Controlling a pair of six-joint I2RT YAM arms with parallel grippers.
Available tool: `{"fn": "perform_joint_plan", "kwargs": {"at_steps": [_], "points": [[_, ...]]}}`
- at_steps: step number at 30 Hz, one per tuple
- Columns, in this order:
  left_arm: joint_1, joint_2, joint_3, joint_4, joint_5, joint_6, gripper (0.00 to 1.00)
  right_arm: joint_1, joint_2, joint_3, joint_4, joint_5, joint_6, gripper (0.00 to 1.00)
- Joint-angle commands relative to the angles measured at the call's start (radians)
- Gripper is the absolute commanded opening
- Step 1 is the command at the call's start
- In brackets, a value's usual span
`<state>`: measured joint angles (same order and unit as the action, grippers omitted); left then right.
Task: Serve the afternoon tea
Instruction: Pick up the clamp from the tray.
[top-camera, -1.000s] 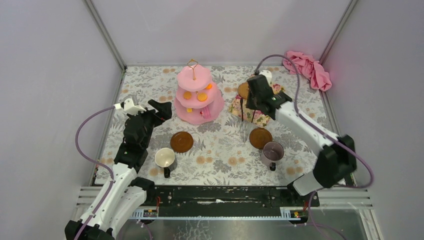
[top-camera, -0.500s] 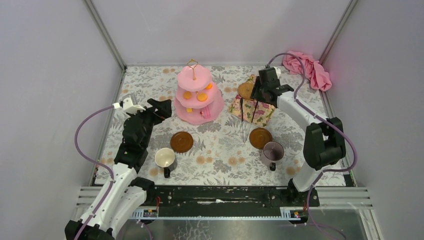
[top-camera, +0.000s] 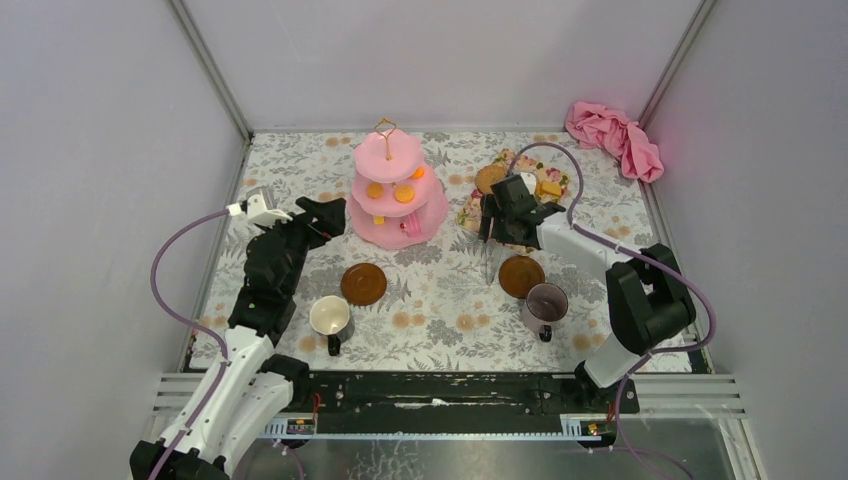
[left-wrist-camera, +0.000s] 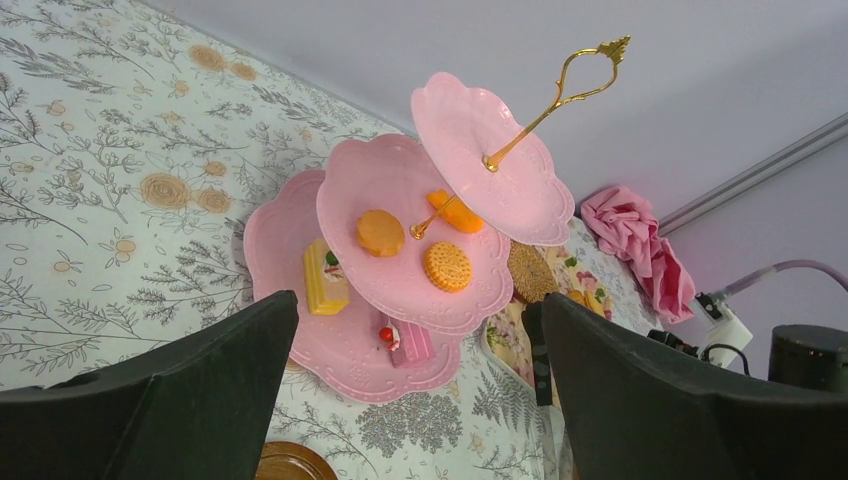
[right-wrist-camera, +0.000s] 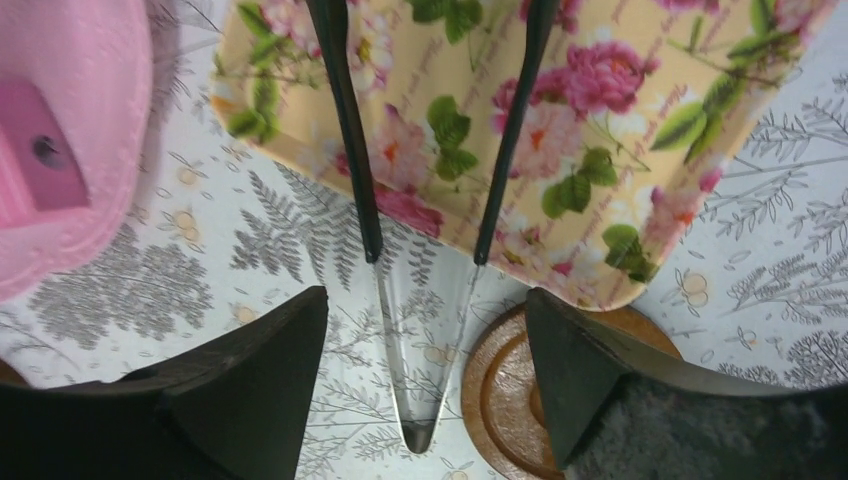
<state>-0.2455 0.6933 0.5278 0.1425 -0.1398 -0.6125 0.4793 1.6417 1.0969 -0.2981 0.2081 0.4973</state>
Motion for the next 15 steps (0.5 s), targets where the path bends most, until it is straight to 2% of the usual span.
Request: {"fn": "perform_joint_plan", "kwargs": {"at_steps": [1,8,15], "points": [[0.007,-0.005,-0.01,0.073,0.014,0.002,1.0,0.045,-0.059,-0.058,0.071,0.14,0.024,0.81],[0.011,0.003,-0.011,0.08,0.022,-0.004,1.0,0.106,-0.038,-0.124,0.103,0.198,0.066,0.83],[0.011,0.004,-0.01,0.075,0.021,-0.003,1.0,0.129,-0.031,-0.186,0.187,0.232,0.11,0.73]]}}
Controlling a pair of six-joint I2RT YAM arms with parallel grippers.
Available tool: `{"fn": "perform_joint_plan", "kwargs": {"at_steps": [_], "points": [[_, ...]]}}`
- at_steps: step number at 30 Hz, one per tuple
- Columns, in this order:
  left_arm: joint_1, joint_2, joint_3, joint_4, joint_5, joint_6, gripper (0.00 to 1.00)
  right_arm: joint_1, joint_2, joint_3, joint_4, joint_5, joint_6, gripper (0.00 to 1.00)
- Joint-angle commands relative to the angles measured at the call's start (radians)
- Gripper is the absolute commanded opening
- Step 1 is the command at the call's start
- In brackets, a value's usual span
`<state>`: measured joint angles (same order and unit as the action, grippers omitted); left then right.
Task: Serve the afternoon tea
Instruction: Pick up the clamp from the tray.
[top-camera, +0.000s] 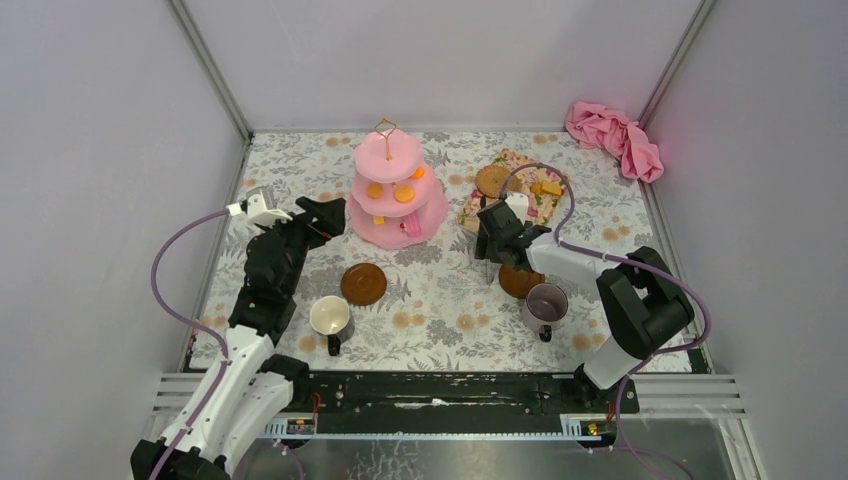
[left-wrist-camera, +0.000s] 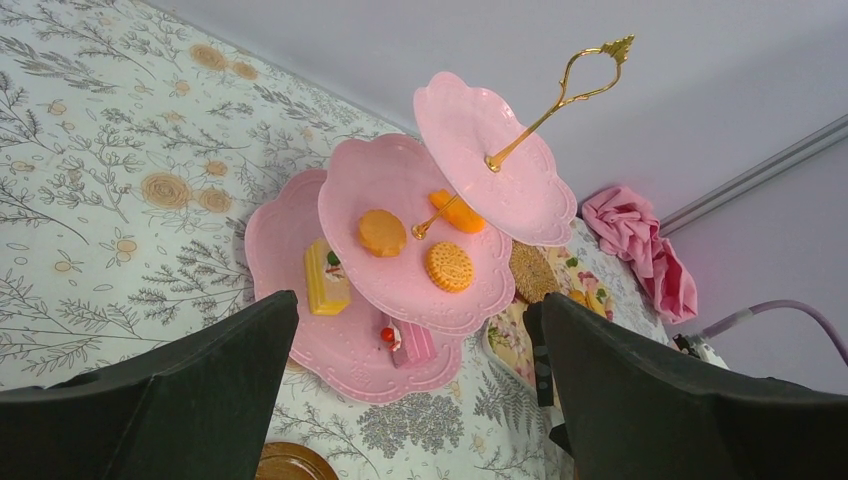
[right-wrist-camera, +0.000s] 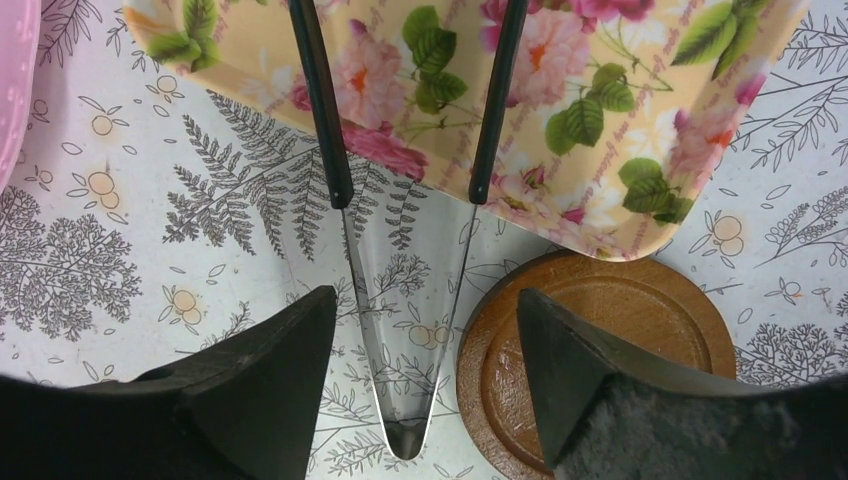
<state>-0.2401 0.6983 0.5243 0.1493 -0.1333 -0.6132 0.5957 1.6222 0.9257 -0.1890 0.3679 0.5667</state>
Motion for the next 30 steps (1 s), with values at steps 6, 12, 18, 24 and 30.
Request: {"fn": "perform_joint_plan", "kwargs": {"at_steps": [6,12,18,24,30], "points": [[0.005,0.003,-0.009,0.069,0.016,-0.002,1.0,0.038,0.01,-0.025,0.117,0.092,0.045,0.69],[0.007,0.006,-0.007,0.069,0.016,0.0,1.0,0.064,0.062,-0.014,0.122,0.103,0.053,0.67],[0.009,0.01,-0.009,0.07,0.018,-0.002,1.0,0.074,0.084,-0.044,0.161,0.151,0.075,0.58],[0.008,0.008,-0.01,0.07,0.018,0.0,1.0,0.088,0.071,-0.109,0.256,0.201,0.065,0.39],[0.009,0.003,-0.012,0.07,0.019,-0.002,1.0,0.155,0.003,-0.122,0.243,0.308,0.023,0.38]]}}
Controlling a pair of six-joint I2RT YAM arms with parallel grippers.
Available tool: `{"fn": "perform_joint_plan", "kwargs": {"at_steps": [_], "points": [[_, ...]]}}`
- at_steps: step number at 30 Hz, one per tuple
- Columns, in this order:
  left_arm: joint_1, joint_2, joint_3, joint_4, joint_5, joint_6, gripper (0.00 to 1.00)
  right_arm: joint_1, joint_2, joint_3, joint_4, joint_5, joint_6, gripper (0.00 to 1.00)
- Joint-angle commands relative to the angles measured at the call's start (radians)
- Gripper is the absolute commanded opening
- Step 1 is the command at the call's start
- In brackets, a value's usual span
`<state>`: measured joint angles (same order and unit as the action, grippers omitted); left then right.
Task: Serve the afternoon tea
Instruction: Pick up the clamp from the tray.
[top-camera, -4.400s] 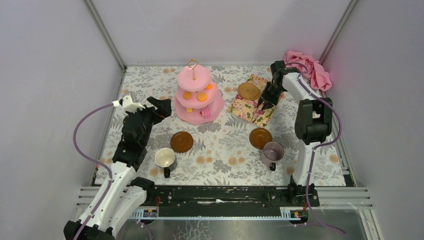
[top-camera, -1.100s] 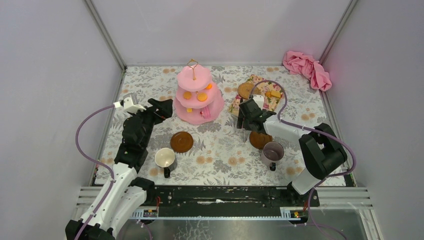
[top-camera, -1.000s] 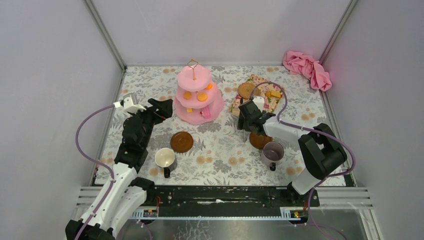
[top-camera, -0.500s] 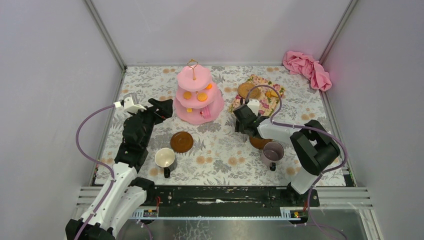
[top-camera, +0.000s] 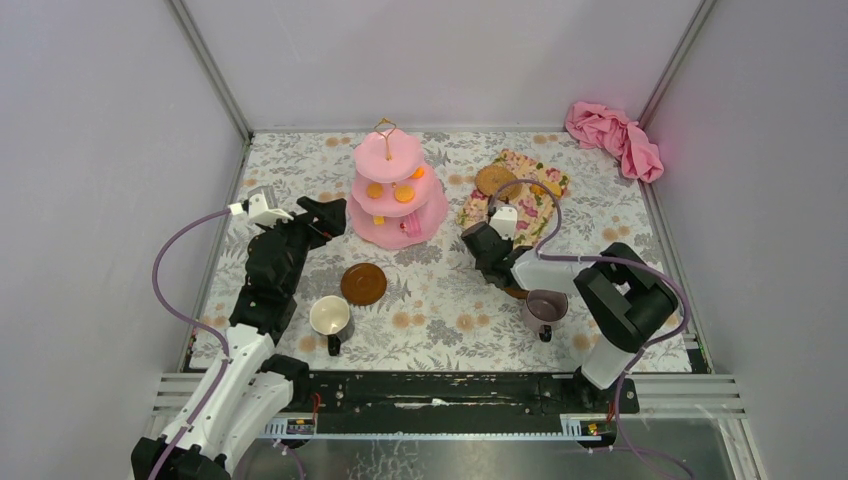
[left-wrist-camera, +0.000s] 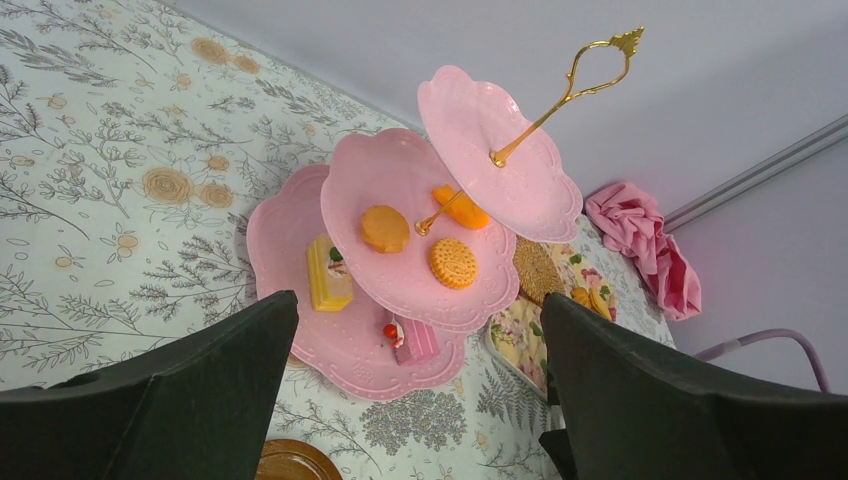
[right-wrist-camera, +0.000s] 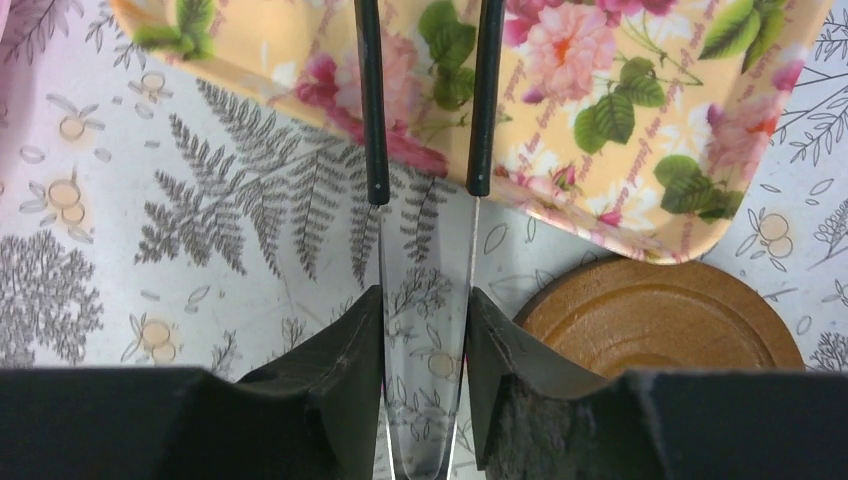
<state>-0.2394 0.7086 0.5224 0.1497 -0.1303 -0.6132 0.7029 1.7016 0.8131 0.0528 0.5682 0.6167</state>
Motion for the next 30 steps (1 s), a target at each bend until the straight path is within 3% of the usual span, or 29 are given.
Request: {"fn": "perform_joint_plan", "kwargs": {"at_steps": [1,10,16,23,30], "points": [[0.008,-0.009,-0.009,0.068,0.015,-0.002,1.0,0.059,-0.094,-0.003,-0.015,0.118,-0.033,0.38],[0.011,-0.015,-0.01,0.072,0.013,-0.001,1.0,0.076,-0.158,0.149,-0.217,0.003,-0.038,0.39],[0.011,-0.015,-0.011,0.068,0.011,0.0,1.0,0.036,-0.23,0.174,-0.256,-0.111,0.005,0.39],[0.012,-0.007,-0.013,0.073,0.018,-0.006,1.0,-0.201,-0.371,0.173,-0.236,-0.315,0.045,0.38],[0.012,0.002,-0.014,0.074,0.029,-0.009,1.0,-0.446,-0.24,0.294,-0.221,-0.521,0.082,0.37]]}}
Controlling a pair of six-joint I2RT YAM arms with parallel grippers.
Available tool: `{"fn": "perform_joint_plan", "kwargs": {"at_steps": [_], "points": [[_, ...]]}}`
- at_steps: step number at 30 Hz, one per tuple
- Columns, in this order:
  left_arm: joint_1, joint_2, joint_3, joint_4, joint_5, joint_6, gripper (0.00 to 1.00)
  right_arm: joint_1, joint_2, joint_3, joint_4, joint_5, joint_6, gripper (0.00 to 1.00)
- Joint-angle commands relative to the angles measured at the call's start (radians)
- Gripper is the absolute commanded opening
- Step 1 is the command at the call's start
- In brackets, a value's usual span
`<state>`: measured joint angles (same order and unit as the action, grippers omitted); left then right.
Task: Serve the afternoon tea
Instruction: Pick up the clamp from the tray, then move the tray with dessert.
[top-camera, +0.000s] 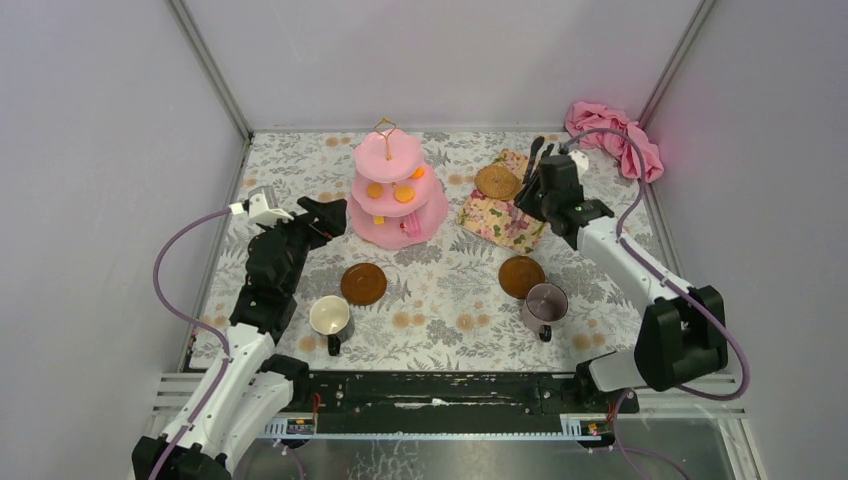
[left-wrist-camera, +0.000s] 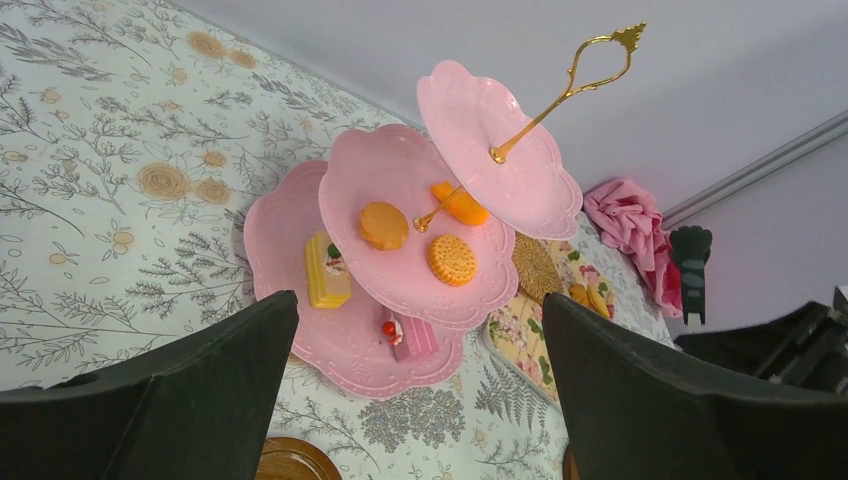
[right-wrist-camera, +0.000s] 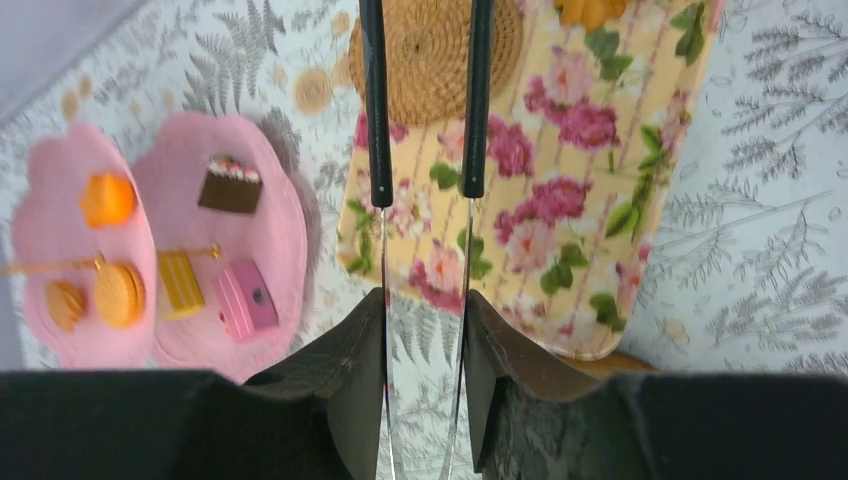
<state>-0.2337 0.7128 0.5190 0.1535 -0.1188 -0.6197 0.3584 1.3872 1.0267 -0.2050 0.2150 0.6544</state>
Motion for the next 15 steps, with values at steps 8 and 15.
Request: {"fn": "perform_joint_plan", "kwargs": {"at_steps": [8,15], "points": [[0.007,0.01,-0.005,0.07,0.02,0.007,1.0,-0.296,0.313,0.207,0.254,-0.515,0.242,0.35],[0.008,0.022,-0.002,0.071,0.026,0.01,1.0,-0.338,0.457,0.291,0.41,-0.652,0.423,0.34]]}}
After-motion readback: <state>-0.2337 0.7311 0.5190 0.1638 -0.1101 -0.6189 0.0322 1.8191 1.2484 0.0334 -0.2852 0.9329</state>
